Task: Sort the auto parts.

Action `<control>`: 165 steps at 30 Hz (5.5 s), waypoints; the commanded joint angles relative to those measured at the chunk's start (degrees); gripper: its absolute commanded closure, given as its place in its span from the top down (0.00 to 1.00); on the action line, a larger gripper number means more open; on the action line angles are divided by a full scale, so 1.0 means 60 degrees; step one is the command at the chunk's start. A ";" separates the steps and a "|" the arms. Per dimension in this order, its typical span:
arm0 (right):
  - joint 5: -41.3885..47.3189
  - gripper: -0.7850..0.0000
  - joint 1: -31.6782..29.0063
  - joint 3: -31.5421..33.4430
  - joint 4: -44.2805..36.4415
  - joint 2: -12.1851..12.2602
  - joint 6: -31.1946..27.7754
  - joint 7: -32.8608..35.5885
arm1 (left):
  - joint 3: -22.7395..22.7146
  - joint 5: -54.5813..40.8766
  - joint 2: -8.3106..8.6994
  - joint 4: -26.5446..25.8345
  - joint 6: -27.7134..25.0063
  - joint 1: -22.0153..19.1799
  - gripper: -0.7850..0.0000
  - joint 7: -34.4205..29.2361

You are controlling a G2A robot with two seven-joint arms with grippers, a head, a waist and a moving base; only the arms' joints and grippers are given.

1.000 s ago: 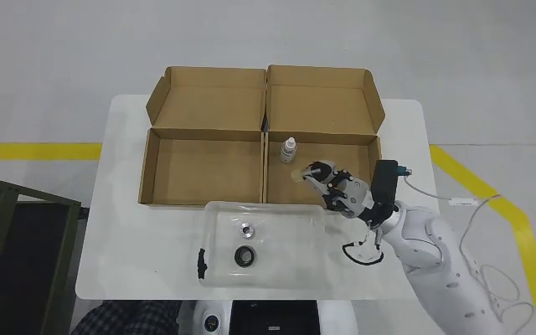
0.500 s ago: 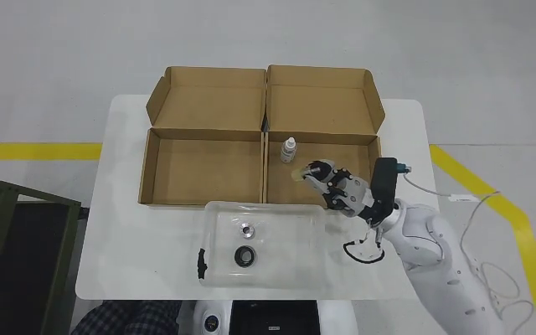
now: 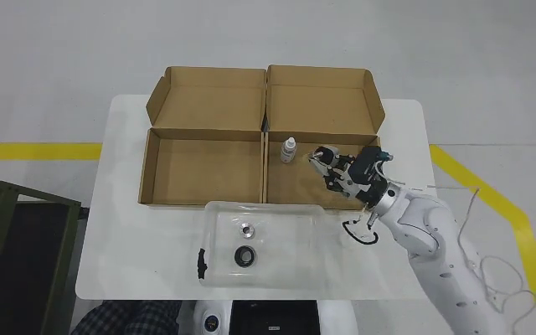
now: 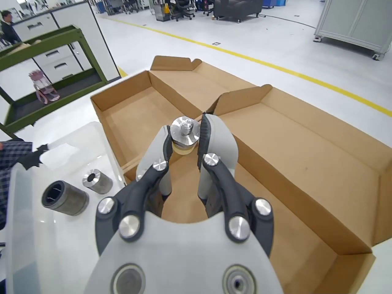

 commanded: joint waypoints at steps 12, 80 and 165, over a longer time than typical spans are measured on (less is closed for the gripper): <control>-0.1746 0.00 0.0971 -0.0865 0.1273 -0.0176 0.0970 0.0428 | 0.0000 0.0000 0.0000 0.0000 0.0000 0.0000 1.00 0.0000; -0.3049 0.48 -0.0367 -0.1286 -0.2008 -0.0275 -0.0607 0.1912 | 0.0000 0.0000 0.0000 0.0000 0.0000 0.0000 1.00 0.0000; -0.3021 0.00 0.2077 -0.4915 0.1534 -0.1306 -0.1790 0.1290 | 0.0000 0.0000 0.0000 0.0000 0.0000 0.0000 1.00 0.0000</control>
